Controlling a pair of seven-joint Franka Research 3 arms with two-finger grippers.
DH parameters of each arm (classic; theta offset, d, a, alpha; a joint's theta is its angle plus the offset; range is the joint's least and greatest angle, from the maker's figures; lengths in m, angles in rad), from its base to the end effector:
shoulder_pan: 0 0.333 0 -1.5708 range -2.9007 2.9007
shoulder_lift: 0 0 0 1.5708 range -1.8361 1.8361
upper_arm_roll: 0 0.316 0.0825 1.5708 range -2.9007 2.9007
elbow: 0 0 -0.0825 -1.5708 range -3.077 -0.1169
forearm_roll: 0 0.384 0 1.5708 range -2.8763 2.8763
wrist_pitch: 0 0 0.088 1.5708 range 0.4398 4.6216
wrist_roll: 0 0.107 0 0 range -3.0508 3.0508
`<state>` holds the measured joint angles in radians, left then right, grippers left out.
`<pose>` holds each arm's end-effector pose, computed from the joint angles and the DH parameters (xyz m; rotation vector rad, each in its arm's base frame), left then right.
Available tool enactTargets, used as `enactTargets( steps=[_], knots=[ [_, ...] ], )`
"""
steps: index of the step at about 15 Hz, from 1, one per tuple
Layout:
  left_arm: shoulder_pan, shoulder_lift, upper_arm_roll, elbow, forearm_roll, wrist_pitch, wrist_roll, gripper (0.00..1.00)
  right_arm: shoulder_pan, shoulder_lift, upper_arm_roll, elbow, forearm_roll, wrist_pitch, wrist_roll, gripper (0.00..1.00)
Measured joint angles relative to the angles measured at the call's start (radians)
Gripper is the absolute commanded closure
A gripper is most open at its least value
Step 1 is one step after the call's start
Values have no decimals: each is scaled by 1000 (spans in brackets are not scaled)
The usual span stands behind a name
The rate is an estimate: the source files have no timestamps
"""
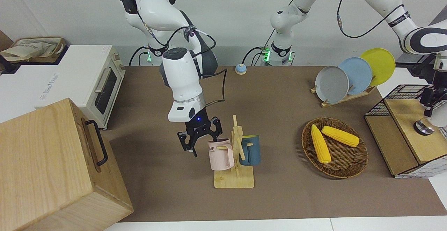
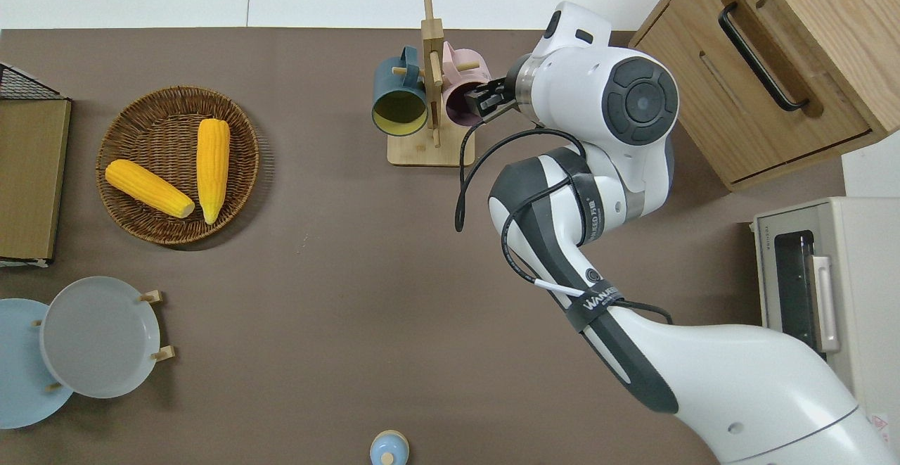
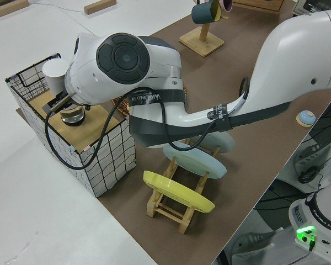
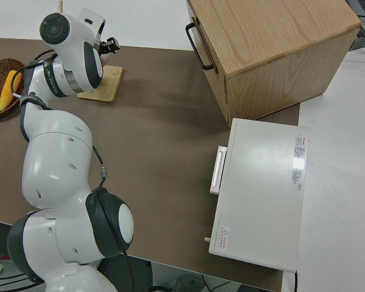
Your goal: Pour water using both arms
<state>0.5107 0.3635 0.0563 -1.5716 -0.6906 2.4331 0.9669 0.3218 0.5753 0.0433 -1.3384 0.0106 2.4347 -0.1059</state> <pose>0.5997 0.3730 0.4882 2.8797 0.0160 1.0915 0.7128 0.2638 0.4531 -2.8709 -0.6594 -0.7735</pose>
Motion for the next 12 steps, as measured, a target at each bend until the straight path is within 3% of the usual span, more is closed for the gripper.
enactTargets(
  steps=[2, 3, 5, 6, 7, 12],
  knots=[
    [0, 9, -6, 9, -6, 4, 8, 150, 3, 5, 2, 1, -1, 0, -1, 732],
    [0, 15, -7, 15, -9, 5, 11, 286, 3, 6, 2, 2, -1, 1, -1, 832],
    [0, 23, -8, 24, -16, 5, 14, 691, 3, 8, 3, 2, -1, 1, -1, 979],
    [1, 26, -7, 28, -17, 7, 16, 875, 4, 9, 3, 3, -1, 1, -1, 1000],
    [2, 30, -7, 34, -17, 10, 19, 999, 4, 9, 3, 3, -3, 1, -1, 1000],
    [2, 38, -8, 44, -19, 9, 20, 1000, 4, 9, 0, 4, -8, 1, -2, 1000]
  ],
)
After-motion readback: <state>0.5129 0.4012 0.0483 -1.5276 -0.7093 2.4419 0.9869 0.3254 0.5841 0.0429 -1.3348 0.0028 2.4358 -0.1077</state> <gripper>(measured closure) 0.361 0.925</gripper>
